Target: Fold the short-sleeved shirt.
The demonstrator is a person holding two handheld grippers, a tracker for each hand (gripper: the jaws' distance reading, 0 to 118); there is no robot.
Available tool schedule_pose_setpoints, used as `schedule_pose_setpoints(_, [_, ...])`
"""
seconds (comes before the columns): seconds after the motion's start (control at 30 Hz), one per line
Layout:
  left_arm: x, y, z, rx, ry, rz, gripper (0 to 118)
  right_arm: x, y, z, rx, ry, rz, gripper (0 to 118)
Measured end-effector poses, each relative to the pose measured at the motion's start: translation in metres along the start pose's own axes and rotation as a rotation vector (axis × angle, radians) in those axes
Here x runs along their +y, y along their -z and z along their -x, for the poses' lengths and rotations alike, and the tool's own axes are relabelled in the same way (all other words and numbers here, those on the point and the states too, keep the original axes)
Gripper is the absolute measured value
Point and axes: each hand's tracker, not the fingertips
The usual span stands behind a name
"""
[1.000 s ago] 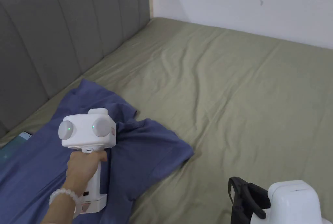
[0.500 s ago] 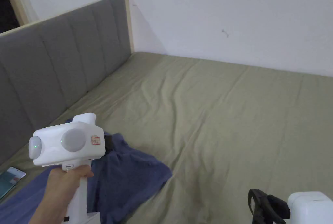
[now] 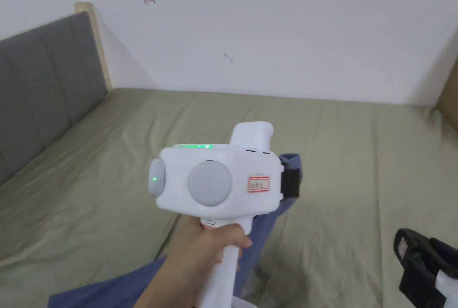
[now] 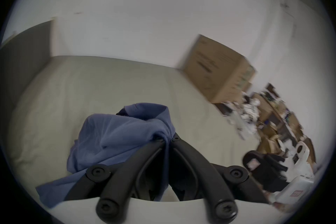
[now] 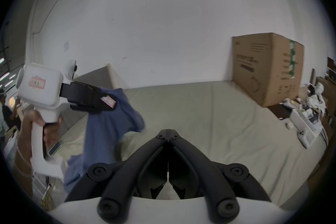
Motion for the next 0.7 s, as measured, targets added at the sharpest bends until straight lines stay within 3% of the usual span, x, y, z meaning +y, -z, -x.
schedule_pose_setpoints(0.07, [-0.007,0.029,-0.038,-0.145,0.026,0.02,1,0.007,-0.016,-0.022,-0.06,0.021,-0.024,2])
schedule_pose_setpoints(0.2, [-0.065,0.093,-0.101,-0.133,0.078,0.154,1,0.011,-0.044,-0.065,-0.207,0.021,-0.059,2])
schedule_pose_setpoints(0.27, [-0.114,0.129,-0.116,-0.231,0.061,0.316,1,0.009,-0.053,-0.081,-0.262,0.047,-0.052,2])
schedule_pose_setpoints(0.43, [-0.23,0.201,-0.122,-0.099,0.112,0.626,1,-0.018,-0.06,-0.117,-0.32,0.111,0.017,2])
schedule_pose_setpoints(0.57, [-0.25,0.211,-0.107,-0.117,0.153,0.636,4,-0.038,-0.057,-0.129,-0.348,0.122,0.08,2])
schedule_pose_setpoints(0.6, [-0.243,0.21,-0.106,-0.134,0.124,0.644,12,-0.041,-0.055,-0.131,-0.349,0.13,0.088,2])
schedule_pose_setpoints(0.63, [-0.234,0.206,-0.104,-0.142,0.071,0.66,33,-0.044,-0.053,-0.132,-0.345,0.142,0.096,2])
schedule_pose_setpoints(0.67, [-0.229,0.203,-0.103,-0.162,0.054,0.662,73,-0.046,-0.05,-0.133,-0.342,0.152,0.103,2])
schedule_pose_setpoints(0.7, [-0.224,0.198,-0.102,-0.214,0.023,0.656,103,-0.047,-0.048,-0.132,-0.339,0.159,0.106,2])
